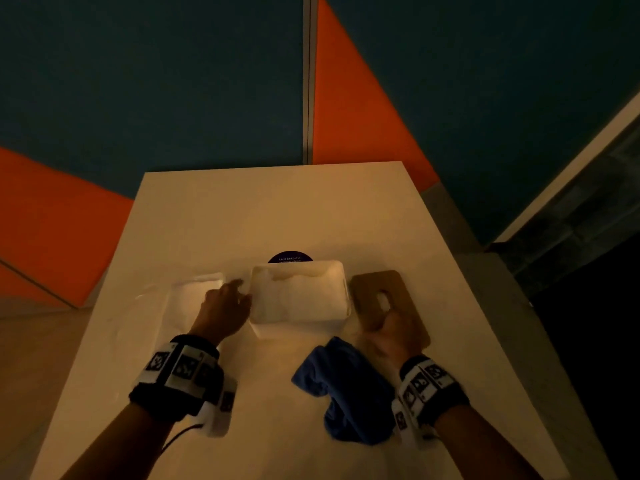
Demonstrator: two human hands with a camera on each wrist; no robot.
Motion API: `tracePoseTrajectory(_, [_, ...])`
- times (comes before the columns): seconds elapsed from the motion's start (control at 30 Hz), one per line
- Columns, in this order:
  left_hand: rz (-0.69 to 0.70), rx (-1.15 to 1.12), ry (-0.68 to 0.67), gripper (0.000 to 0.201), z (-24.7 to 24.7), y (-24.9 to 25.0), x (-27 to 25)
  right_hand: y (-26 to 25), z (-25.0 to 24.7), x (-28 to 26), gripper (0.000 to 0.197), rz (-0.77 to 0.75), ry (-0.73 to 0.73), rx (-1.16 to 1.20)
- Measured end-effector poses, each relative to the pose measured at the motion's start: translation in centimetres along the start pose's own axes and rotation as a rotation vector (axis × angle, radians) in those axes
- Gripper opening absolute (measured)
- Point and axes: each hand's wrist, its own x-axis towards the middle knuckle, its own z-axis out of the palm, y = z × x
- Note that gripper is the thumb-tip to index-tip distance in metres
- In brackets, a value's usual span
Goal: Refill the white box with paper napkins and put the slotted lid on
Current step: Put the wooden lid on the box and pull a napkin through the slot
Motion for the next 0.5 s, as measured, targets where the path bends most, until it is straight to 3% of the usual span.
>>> tracePoseTrajectory(0.07, [-0.038,-0.074,-0.045,0.030,0.2,-0.2,-0.3,-0.1,-2.0,-0.5,0.037,0.011,-0.004,0.207])
tracePoseTrajectory(0.13, [-0.050,-0.178,-0.049,0.026,0.3,-0.1,-0.7,-0.8,-4.1,-1.4,0.017,-0.047,0.067,0.265])
tracePoseTrajectory(0.23, [-0.121,-0.312,-0.056,0.030,0.2,0.4,-1.1,-3.2,-5.7,-3.1,0.042,-0.312,0.137,0.193])
tracePoseTrajectory(0.3, [-0.194,-0.420,-0.090,0.032,-0.1,0.5,-1.3,-5.5,-5.9,-4.0,0.058,-0.544,0.101,-0.009])
tracePoseTrajectory(0.4, [-0.302,-0.731,-0.109,0.045,-0.6,0.1,-1.7,-8.6,-5.0,-4.5,0.061,-0.840,-0.020,-0.392])
tracePoseTrajectory(0.5, [-0.287,-0.878,-0.103,0.061,-1.1,-0.2,-2.1,-10.3,-3.4,-4.2,0.058,-0.924,-0.139,-0.593])
